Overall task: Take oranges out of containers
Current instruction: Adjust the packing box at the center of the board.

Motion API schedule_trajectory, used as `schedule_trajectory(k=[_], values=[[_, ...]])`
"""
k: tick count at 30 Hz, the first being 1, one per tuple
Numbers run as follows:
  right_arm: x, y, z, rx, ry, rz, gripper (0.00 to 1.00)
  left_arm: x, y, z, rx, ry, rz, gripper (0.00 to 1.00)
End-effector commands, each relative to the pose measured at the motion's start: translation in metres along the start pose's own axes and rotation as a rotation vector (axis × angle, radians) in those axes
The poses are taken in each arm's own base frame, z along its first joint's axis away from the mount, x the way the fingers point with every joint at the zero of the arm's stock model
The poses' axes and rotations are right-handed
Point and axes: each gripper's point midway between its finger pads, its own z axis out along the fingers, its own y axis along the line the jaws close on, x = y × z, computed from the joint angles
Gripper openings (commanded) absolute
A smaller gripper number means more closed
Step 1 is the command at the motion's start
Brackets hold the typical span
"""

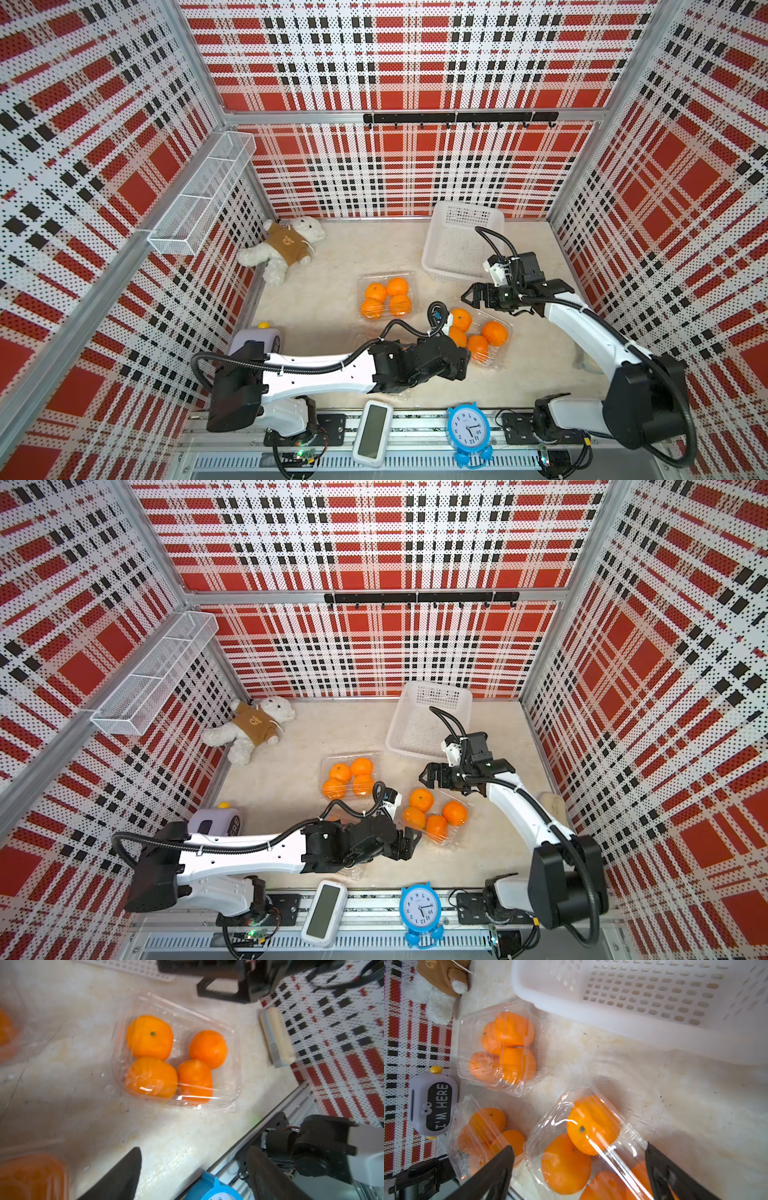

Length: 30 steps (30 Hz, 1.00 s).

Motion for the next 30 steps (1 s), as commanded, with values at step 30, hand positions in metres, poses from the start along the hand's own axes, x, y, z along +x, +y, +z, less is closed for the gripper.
schedule_trajectory(k=[30], values=[[0.014, -0.048, -0.026, 0.245, -0.2, 0.221, 1.0, -0.051, -0.021, 0.123, 0.058, -0.068, -0.123, 0.55]])
